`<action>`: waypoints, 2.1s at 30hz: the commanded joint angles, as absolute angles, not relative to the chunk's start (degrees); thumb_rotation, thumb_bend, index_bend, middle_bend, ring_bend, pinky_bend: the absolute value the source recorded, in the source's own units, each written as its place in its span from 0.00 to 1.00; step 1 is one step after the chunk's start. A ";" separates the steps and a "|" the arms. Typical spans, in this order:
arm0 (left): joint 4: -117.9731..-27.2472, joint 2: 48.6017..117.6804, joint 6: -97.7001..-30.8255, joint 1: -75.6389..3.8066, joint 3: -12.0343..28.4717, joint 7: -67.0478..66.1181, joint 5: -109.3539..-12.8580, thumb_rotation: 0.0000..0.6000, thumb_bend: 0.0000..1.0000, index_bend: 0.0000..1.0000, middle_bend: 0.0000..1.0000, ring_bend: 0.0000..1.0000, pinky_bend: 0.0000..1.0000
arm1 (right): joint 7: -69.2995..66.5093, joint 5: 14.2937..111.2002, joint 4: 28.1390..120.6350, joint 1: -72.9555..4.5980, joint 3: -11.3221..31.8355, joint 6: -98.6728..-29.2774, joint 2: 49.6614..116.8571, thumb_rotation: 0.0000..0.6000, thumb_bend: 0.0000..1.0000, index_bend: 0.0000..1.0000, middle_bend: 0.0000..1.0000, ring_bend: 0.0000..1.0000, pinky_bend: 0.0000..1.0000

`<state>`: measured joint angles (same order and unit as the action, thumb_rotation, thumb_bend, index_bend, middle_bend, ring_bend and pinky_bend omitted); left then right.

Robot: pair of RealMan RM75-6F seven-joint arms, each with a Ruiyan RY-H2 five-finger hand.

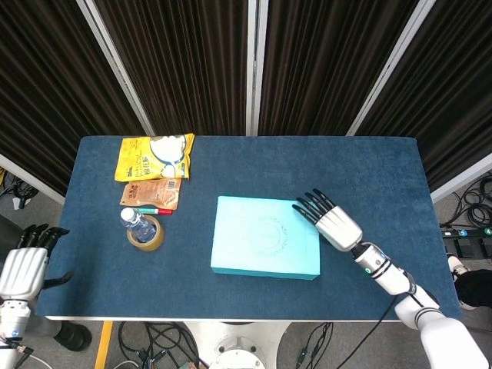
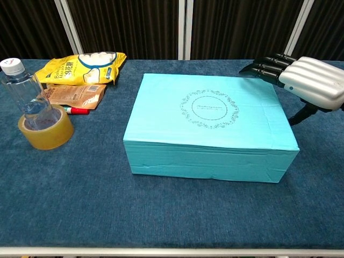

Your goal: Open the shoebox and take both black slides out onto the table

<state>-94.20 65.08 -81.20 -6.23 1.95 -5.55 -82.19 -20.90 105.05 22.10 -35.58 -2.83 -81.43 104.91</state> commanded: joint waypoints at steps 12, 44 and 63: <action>-95.62 64.27 -80.97 -6.11 1.73 -5.91 -81.92 1.00 0.11 0.21 0.19 0.10 0.09 | -25.22 106.67 13.91 -36.01 -7.30 -86.43 108.12 1.00 0.42 0.41 0.29 0.17 0.06; -99.01 63.09 -79.80 -6.99 1.91 -8.71 -81.26 1.00 0.11 0.21 0.19 0.10 0.09 | -51.73 95.29 30.81 -38.00 -1.58 -78.45 100.70 1.00 0.75 0.48 0.36 0.26 0.06; -98.87 62.76 -79.93 -7.30 1.93 -7.32 -82.00 1.00 0.11 0.21 0.19 0.10 0.09 | -78.37 80.92 66.34 -44.54 6.57 -48.37 80.77 1.00 0.75 0.48 0.37 0.26 0.04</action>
<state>-98.95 62.75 -79.89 -7.32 1.96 -7.44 -81.94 -74.44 83.83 62.30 -42.72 4.49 -52.76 84.22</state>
